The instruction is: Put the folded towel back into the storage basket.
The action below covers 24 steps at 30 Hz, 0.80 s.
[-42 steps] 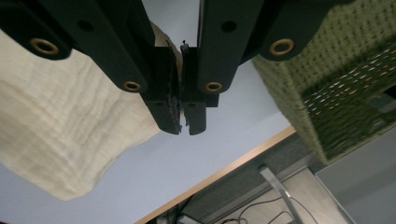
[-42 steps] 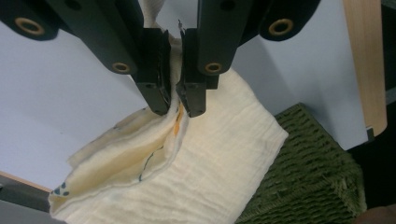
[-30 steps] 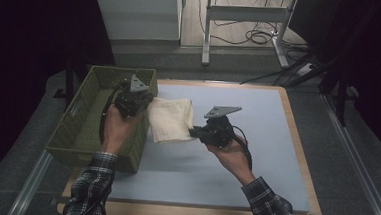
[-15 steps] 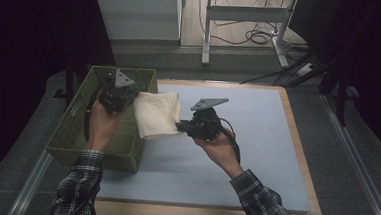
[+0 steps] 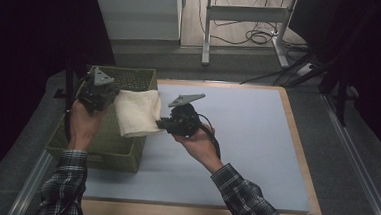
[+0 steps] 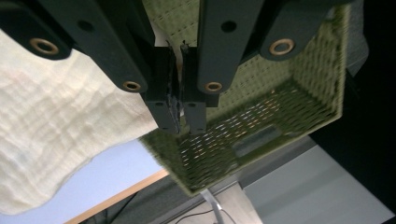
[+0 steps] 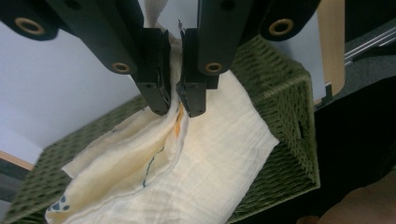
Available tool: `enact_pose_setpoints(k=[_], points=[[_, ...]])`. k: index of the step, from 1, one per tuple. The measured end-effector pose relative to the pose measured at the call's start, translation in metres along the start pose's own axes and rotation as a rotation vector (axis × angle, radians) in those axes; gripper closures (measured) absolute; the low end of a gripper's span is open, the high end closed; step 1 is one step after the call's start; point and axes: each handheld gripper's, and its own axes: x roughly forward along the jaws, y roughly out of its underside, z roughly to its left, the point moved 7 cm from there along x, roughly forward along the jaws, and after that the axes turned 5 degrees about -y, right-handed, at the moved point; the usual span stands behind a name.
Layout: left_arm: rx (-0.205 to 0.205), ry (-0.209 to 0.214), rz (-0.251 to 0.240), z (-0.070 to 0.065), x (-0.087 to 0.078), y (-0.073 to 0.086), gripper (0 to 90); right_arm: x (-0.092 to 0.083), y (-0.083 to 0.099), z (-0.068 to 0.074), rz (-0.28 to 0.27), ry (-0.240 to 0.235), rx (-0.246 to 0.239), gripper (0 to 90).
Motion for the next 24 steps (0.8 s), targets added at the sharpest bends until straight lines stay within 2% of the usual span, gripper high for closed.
enact_pose_setpoints(k=[10, 12, 14, 16, 18, 20, 23, 24], points=[[-0.026, -0.039, 0.032, 0.028, -0.007, 0.026, 86.2, 0.039, -0.011, 0.022, 0.024, -0.037, -0.015, 82.7], [-0.031, -0.044, 0.039, 0.033, -0.007, 0.032, 86.2, 0.042, -0.012, 0.023, 0.024, -0.04, -0.016, 82.7], [-0.036, -0.05, 0.049, 0.038, -0.008, 0.038, 86.2, 0.055, -0.014, 0.031, 0.034, -0.053, -0.018, 82.6], [-0.047, -0.054, 0.052, 0.042, -0.009, 0.044, 86.2, 0.059, -0.014, 0.034, 0.037, -0.057, -0.018, 82.6], [-0.056, -0.059, 0.06, 0.047, -0.009, 0.052, 86.2, 0.072, -0.013, 0.044, 0.049, -0.073, -0.021, 82.6], [-0.064, -0.059, 0.063, 0.049, -0.009, 0.055, 86.2, 0.075, -0.013, 0.046, 0.053, -0.076, -0.023, 82.6], [-0.066, -0.062, 0.076, 0.052, -0.009, 0.063, 86.2, 0.093, -0.011, 0.058, 0.07, -0.093, -0.024, 82.6], [-0.066, -0.064, 0.08, 0.053, -0.009, 0.065, 86.2, 0.093, -0.011, 0.058, 0.07, -0.093, -0.024, 82.6]])
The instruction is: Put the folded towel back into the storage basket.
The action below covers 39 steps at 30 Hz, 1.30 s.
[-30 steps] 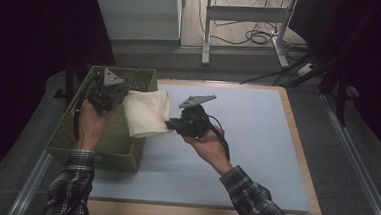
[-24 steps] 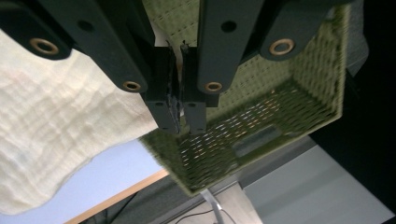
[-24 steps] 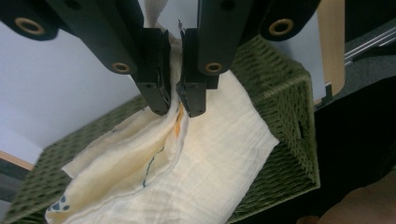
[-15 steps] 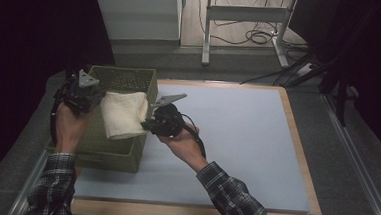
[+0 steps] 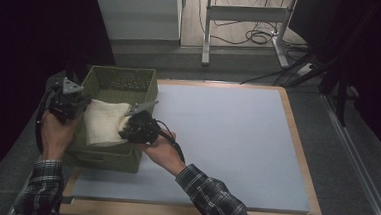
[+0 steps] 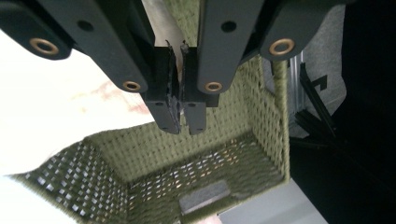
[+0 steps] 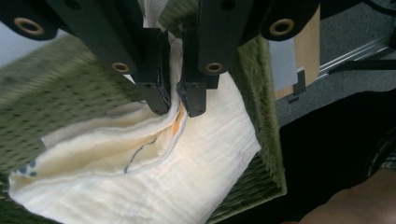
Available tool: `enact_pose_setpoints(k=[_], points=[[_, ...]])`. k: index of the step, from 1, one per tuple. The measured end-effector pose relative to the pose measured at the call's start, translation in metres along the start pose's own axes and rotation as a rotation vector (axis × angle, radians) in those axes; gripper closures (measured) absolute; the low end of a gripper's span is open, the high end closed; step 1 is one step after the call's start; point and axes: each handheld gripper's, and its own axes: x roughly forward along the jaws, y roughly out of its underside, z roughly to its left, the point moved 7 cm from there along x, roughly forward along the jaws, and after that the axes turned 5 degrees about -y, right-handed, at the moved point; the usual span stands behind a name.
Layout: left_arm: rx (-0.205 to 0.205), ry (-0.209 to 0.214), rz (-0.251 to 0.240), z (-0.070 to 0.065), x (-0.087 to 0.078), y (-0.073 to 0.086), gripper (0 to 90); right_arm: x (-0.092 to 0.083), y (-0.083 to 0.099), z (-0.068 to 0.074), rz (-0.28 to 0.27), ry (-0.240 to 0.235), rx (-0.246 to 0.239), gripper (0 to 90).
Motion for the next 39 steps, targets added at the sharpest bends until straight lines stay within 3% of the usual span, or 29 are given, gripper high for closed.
enact_pose_setpoints(k=[11, 15, 23, 31, 39], points=[[-0.017, -0.022, 0.023, 0.016, -0.001, 0.023, 86.1, 0.035, -0.001, 0.021, 0.049, -0.031, -0.002, 82.2], [-0.032, -0.022, 0.027, 0.02, -0.001, 0.029, 86.2, 0.039, -0.001, 0.024, 0.052, -0.037, -0.007, 82.0], [-0.022, -0.003, 0.037, 0.01, 0.01, 0.031, 86.1, 0.034, 0.008, 0.015, 0.076, -0.008, 0.016, 81.8], [0.004, 0.03, 0.046, -0.009, 0.023, 0.026, 86.1, 0.022, 0.018, 0.004, 0.078, 0.015, 0.039, 81.7], [0.028, 0.054, 0.059, -0.022, 0.029, 0.023, 86.0, 0.019, 0.024, 0.009, 0.077, 0.011, 0.039, 81.6]])
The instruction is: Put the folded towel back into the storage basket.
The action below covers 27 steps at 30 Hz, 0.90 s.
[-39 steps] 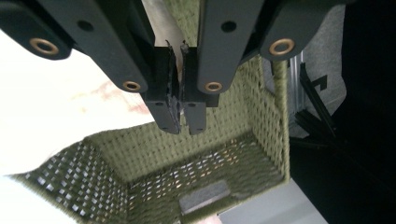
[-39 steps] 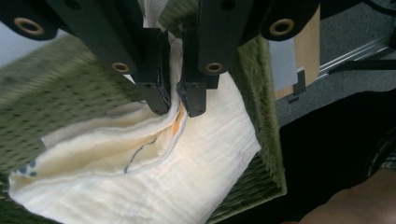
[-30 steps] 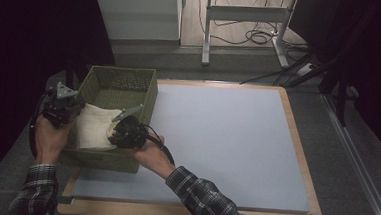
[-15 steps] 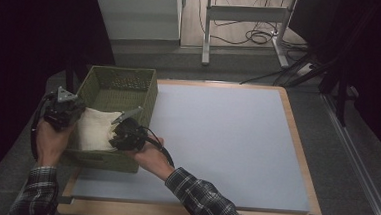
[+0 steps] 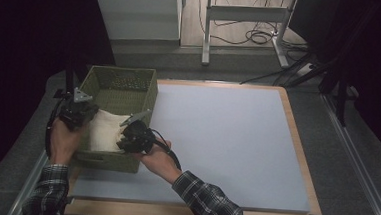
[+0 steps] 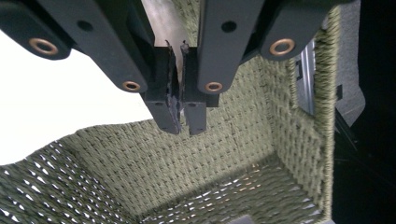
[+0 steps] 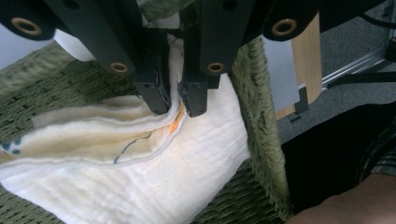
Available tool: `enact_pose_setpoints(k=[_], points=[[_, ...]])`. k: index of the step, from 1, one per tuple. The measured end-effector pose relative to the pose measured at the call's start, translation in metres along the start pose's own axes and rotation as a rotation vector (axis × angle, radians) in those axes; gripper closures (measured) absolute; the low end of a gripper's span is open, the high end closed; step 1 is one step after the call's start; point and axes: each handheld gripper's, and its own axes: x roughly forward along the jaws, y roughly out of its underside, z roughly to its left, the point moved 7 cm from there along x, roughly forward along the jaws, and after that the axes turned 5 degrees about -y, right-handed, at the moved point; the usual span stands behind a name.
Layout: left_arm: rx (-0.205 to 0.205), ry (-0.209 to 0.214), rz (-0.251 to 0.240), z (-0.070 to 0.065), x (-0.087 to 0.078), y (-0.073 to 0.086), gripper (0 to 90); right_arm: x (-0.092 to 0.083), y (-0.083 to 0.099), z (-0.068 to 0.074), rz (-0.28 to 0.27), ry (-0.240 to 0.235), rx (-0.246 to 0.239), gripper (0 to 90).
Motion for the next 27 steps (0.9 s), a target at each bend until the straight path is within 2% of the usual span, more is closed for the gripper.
enact_pose_setpoints(k=[9, 11, 13, 19, 21, 27], points=[[0.041, 0.013, 0.039, -0.012, 0.009, 0.001, 85.5, -0.001, 0.003, 0.005, 0.0, 0.01, 0.01, 79.4], [0.065, 0.006, 0.069, -0.015, 0.013, 0.003, 80.6, -0.001, 0.002, 0.007, -0.001, -0.003, 0.011, 72.9], [0.08, -0.018, 0.072, -0.017, 0.015, 0.002, 72.0, -0.003, 0.001, 0.008, -0.005, 0.001, 0.005, 69.0], [0.049, -0.013, 0.043, -0.016, 0.012, -0.003, 63.4, -0.014, -0.007, 0.003, -0.031, 0.024, -0.015, 64.8], [0.034, -0.006, 0.034, -0.015, 0.011, -0.004, 57.8, -0.02, -0.009, 0.0, -0.041, 0.041, -0.033, 61.9], [-0.02, 0.022, 0.007, -0.015, 0.008, -0.007, 50.2, -0.028, -0.009, -0.005, -0.05, 0.063, -0.062, 56.0]])
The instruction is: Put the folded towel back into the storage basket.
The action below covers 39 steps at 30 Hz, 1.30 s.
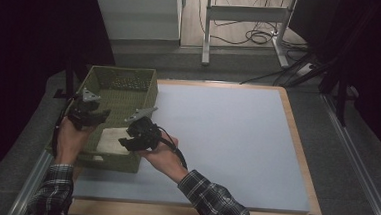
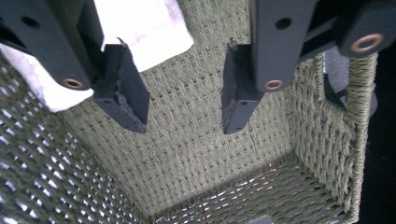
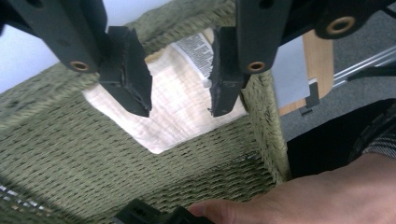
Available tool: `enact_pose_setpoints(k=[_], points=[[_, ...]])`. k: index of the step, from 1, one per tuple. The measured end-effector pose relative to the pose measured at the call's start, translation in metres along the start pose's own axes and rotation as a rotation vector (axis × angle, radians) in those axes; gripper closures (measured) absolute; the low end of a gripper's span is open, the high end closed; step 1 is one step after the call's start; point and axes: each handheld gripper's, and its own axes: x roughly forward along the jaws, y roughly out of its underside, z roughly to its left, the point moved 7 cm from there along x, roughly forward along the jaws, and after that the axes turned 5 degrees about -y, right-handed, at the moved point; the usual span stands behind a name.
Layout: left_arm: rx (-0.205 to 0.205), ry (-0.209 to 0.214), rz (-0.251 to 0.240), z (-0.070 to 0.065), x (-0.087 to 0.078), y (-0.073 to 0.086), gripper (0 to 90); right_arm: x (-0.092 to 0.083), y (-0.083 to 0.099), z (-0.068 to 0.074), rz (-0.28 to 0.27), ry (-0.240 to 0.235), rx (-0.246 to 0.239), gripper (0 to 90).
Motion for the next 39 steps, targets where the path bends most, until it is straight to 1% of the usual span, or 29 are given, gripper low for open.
enact_pose_setpoints(k=[5, 7, 8, 11, 15, 18, 21, 26, 27, 29, 30, 35, 37, 39], points=[[-0.018, 0.015, -0.005, -0.003, 0.001, -0.003, 39.3, -0.006, 0.0, -0.002, -0.01, 0.024, -0.045, 48.7], [-0.027, 0.027, -0.013, -0.005, 0.0, -0.005, 36.6, -0.009, 0.0, -0.003, -0.014, 0.032, -0.057, 45.3], [-0.035, 0.035, -0.015, -0.006, 0.0, -0.006, 33.9, -0.011, 0.0, -0.004, -0.016, 0.033, -0.062, 43.0], [-0.059, 0.064, -0.02, -0.011, 0.0, -0.009, 28.0, -0.016, 0.002, -0.008, -0.024, 0.039, -0.063, 38.2], [-0.073, 0.093, -0.02, -0.019, 0.001, -0.014, 20.8, -0.023, 0.006, -0.015, -0.025, 0.041, -0.06, 34.2], [-0.085, 0.117, -0.023, -0.025, 0.001, -0.018, 17.7, -0.028, 0.01, -0.02, -0.025, 0.048, -0.061, 31.5], [-0.091, 0.139, -0.023, -0.031, 0.002, -0.022, 14.3, -0.034, 0.016, -0.025, -0.021, 0.045, -0.054, 29.5], [-0.087, 0.173, -0.019, -0.043, 0.002, -0.028, 10.2, -0.044, 0.024, -0.032, -0.022, 0.054, -0.058, 26.7], [-0.09, 0.184, -0.019, -0.046, 0.002, -0.03, 9.2, -0.048, 0.027, -0.034, -0.025, 0.057, -0.057, 25.5], [-0.089, 0.202, -0.022, -0.051, 0.002, -0.032, 8.3, -0.049, 0.028, -0.035, -0.025, 0.058, -0.058, 25.0], [-0.088, 0.206, -0.024, -0.053, 0.001, -0.033, 7.5, -0.054, 0.031, -0.037, -0.031, 0.064, -0.059, 23.9], [-0.08, 0.222, -0.021, -0.063, 0.002, -0.037, 5.7, -0.06, 0.037, -0.041, -0.029, 0.063, -0.05, 21.4], [-0.083, 0.232, -0.029, -0.067, 0.002, -0.039, 4.6, -0.062, 0.04, -0.043, -0.028, 0.061, -0.049, 19.8], [-0.076, 0.24, -0.031, -0.07, 0.001, -0.041, 3.6, -0.066, 0.044, -0.045, -0.022, 0.062, -0.051, 17.6]])
